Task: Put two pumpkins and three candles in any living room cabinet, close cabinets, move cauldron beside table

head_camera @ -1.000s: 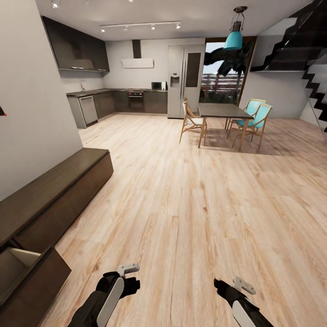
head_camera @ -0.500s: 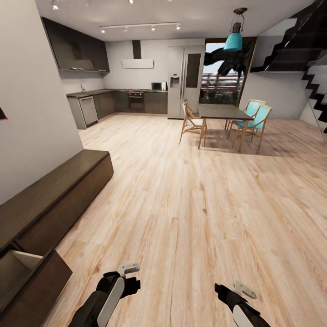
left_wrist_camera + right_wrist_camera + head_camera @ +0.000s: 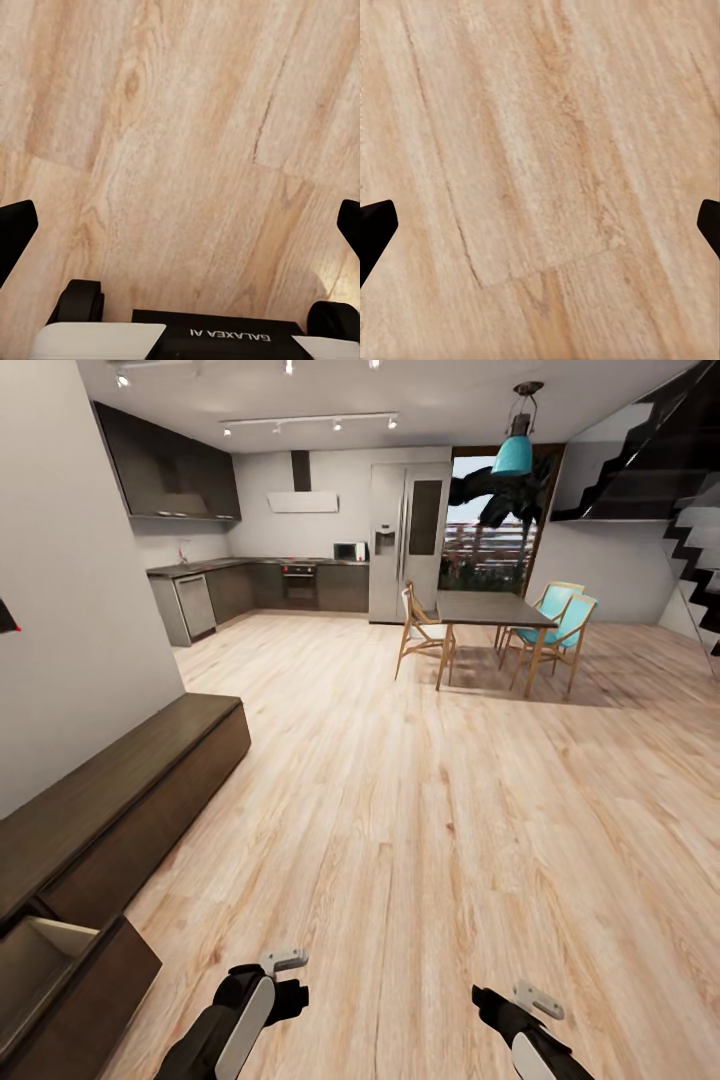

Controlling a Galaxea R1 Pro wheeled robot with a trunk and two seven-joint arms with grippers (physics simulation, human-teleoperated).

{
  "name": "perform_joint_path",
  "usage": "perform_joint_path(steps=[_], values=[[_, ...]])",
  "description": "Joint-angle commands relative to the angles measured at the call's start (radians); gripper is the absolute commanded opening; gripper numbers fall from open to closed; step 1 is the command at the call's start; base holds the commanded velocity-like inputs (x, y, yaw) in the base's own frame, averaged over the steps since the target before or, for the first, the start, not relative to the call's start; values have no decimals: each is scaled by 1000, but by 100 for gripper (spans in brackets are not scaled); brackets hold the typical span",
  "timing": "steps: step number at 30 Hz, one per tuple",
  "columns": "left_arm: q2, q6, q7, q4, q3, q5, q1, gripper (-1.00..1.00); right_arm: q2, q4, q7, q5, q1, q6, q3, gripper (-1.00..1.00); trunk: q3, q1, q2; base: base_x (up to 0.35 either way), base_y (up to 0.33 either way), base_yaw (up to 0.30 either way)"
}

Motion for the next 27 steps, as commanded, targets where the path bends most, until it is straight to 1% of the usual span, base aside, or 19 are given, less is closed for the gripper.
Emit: perform_joint_path(steps=[1, 4, 7, 11, 15, 23, 27], values=[[0, 0, 0, 1, 0, 0, 0, 100, 0, 0, -1, 0, 0, 0, 0, 100, 3, -4, 7, 0, 0, 0], [0, -1, 0, 3, 0, 0, 0, 100, 2, 0, -2, 1, 0, 0, 1, 100, 13, -15, 28, 0, 0, 0], [0, -17, 0, 9, 0, 1, -1, 100, 1, 0, -4, 1, 0, 0, 1, 100, 22, -27, 49, 0, 0, 0], [2, -47, 0, 54, 5, 0, -1, 100, 5, 2, -6, 1, 0, -1, 2, 100, 35, -42, 77, 0, 0, 0], [2, -57, 0, 71, 7, 0, -1, 100, 6, 22, -7, 1, 0, -2, 3, 100, 47, -58, 105, 0, 0, 0], [8, -60, 0, 77, 8, 0, -1, 100, 8, 36, -8, 4, 0, -3, 6, 100, 72, -88, 161, 0, 0, 0], [11, -60, 0, 77, 8, -3, -1, 100, 8, 37, -9, 18, 0, -19, 6, 100, 85, -104, 189, 0, 0, -75]])
